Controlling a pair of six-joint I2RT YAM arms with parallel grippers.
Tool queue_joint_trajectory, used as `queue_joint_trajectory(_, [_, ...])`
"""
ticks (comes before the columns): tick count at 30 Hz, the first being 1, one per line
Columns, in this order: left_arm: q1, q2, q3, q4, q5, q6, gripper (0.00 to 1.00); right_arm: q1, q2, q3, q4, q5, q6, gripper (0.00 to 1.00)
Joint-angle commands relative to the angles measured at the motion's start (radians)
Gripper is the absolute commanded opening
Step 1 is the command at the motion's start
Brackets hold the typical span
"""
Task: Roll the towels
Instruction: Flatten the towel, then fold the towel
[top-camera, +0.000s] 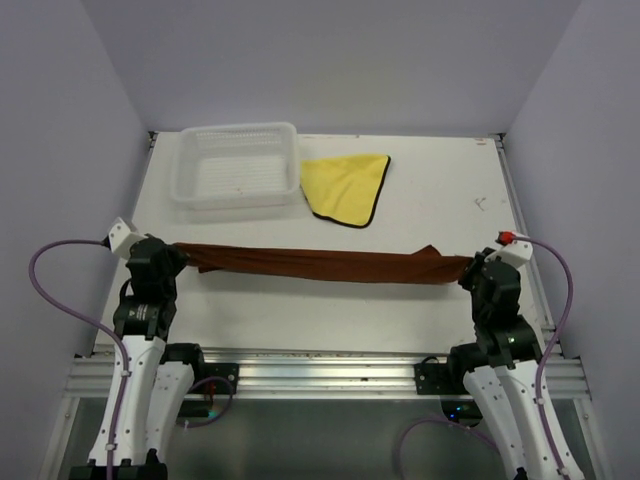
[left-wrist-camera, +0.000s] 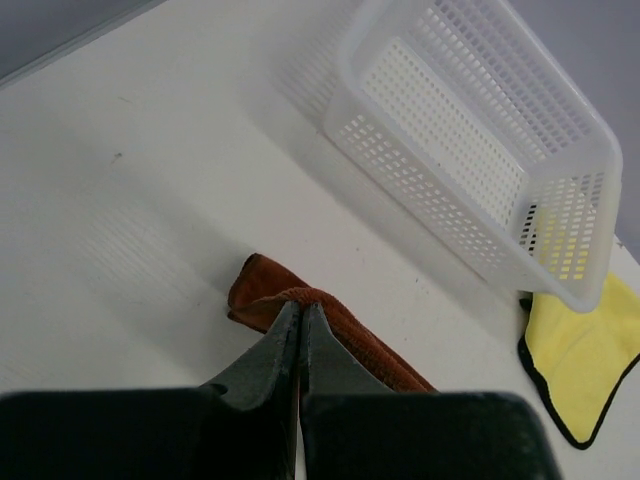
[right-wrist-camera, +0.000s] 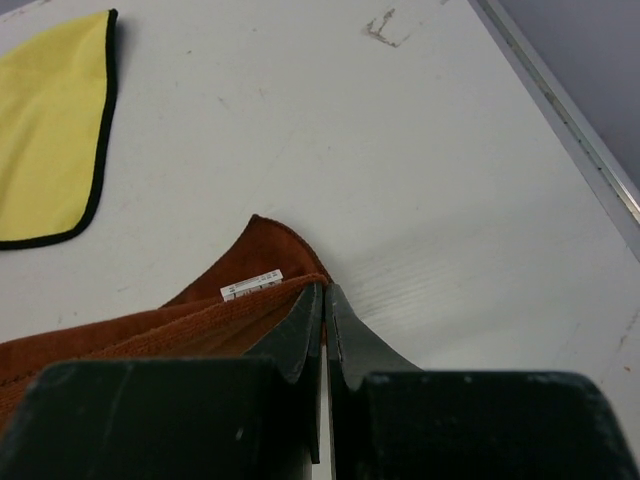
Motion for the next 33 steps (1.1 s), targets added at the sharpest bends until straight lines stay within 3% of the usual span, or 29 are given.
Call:
queue_joint_trajectory(1, [0.016, -0.009, -0.041, -0.024, -0.062, -0.055, 0.00, -0.010, -0.015, 0.004, -0.069, 0.035, 0.022, 0.00])
queue_joint_trajectory(6, [0.016, 0.019, -0.095, -0.032, -0.054, -0.079, 0.00, -0.010, 0.011, -0.015, -0.066, 0.022, 0.032, 0.00])
queue_joint_trajectory(17, [0.015, 0.196, -0.146, 0.048, -0.085, -0.082, 0.00, -0.010, 0.238, -0.042, 0.061, 0.019, 0.026, 0.00])
queue_joint_trajectory(33, [0.016, 0.431, -0.023, 0.149, -0.079, -0.036, 0.00, -0.010, 0.563, 0.025, 0.269, 0.051, 0.000, 0.00])
